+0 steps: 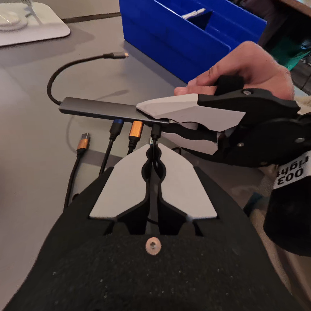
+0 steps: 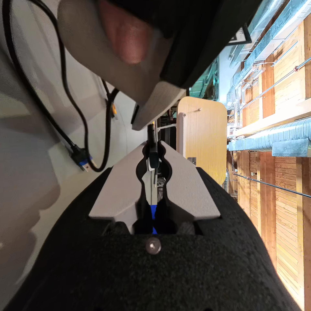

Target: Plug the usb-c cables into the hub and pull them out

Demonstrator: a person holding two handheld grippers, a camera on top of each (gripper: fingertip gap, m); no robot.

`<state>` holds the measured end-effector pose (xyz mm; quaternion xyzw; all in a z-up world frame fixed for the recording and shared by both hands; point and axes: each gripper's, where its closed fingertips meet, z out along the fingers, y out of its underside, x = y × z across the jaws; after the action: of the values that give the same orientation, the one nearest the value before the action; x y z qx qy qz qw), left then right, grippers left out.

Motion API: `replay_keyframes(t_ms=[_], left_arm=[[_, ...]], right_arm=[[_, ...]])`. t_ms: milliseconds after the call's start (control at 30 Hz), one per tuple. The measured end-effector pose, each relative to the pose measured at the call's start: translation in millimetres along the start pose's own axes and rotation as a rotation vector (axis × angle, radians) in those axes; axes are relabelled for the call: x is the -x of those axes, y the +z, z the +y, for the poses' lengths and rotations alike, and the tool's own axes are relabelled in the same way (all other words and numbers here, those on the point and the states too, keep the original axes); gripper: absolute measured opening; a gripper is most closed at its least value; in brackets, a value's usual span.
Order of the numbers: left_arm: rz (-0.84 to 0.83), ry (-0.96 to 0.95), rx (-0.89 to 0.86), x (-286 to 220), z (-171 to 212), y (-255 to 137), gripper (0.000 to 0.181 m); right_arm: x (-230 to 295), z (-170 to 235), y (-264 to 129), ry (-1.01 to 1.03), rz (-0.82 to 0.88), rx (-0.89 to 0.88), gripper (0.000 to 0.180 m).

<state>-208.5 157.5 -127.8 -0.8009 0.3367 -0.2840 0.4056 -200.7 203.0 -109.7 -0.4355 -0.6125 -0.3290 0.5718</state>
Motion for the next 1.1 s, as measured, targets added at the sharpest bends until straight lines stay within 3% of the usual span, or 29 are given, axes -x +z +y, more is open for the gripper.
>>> replay_keyframes(t_ms=[233,400,533,633,733,833,1100], left_arm=[[-0.03,0.029,0.038,5.7,3.2,-0.5,0.001],[0.025,0.016,-0.023,0.7,-5.1,-3.7,0.005],[0.208,-0.079,-0.217,-17.9,-35.0,-52.9,0.024],[0.17,-0.09,-0.339,1.0,-35.0,-101.5,0.032],[0.019,-0.045,-0.341,38.7,-1.2,-120.7,0.026],[-0.11,-0.045,-0.243,73.1,37.9,-115.2,0.02],[-0.043,-0.117,-0.209,73.7,39.5,-110.4,0.02]], right_arm=[[1.7,-1.9,-0.1,-0.048,0.001,0.072,0.008],[1.1,-0.3,1.9,0.028,-0.014,0.068,0.009],[-12.7,13.2,0.7,0.271,-0.052,0.046,0.009],[-29.6,40.9,3.6,0.459,-0.124,0.086,0.009],[-77.1,54.1,4.2,0.672,-0.14,0.049,0.009],[-145.6,65.6,4.8,0.76,-0.107,0.008,0.01],[-323.4,137.0,-21.8,0.771,0.058,0.064,0.01]])
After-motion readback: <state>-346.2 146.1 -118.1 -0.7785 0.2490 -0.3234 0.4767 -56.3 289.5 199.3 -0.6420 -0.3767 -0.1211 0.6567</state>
